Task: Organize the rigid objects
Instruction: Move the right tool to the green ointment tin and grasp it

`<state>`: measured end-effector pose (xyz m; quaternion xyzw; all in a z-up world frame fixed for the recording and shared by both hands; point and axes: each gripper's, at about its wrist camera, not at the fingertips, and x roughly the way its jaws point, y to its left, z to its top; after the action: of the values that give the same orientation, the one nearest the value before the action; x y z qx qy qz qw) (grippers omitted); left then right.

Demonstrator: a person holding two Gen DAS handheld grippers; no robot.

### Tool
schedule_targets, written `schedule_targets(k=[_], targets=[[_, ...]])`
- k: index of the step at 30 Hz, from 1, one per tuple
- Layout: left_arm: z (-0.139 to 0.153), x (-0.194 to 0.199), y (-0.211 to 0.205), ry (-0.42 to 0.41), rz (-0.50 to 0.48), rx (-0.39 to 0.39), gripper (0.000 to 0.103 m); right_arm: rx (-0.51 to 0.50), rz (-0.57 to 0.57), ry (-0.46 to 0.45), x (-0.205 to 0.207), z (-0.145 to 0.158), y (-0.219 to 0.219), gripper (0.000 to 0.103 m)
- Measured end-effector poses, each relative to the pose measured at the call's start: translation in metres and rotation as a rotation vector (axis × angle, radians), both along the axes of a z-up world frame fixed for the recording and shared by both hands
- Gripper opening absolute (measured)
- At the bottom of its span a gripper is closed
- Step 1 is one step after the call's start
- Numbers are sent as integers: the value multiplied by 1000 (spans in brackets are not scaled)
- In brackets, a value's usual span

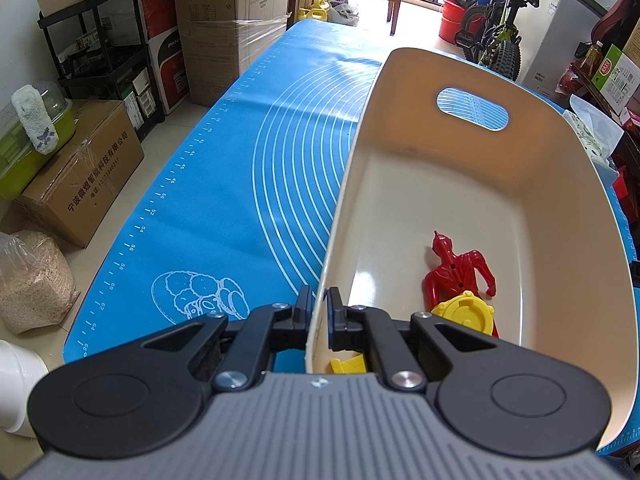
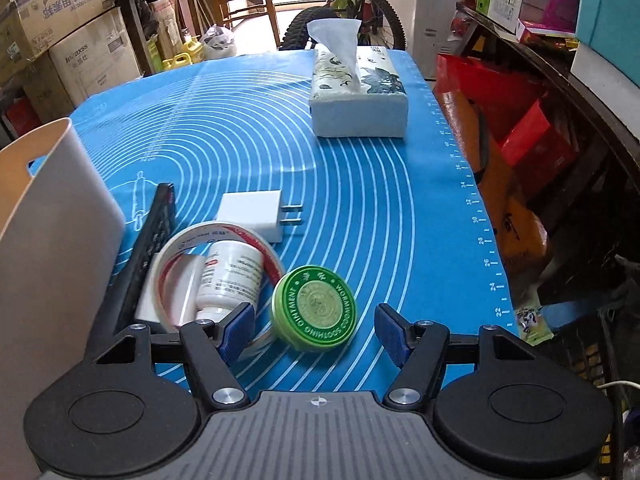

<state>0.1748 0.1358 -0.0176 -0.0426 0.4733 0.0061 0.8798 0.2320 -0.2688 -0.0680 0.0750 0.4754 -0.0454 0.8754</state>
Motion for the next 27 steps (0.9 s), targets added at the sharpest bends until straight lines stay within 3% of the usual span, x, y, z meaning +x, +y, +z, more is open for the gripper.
schedule_targets(k=[11, 16, 27], targets=[[0, 0, 0, 0, 0, 0, 9, 12, 21, 11, 14, -13, -4, 69], [0, 0, 0, 0, 1, 0, 9, 17, 43, -3, 11, -12, -4, 55], [0, 0, 0, 0, 0, 0, 9, 15, 31, -65, -10, -4, -6, 55]])
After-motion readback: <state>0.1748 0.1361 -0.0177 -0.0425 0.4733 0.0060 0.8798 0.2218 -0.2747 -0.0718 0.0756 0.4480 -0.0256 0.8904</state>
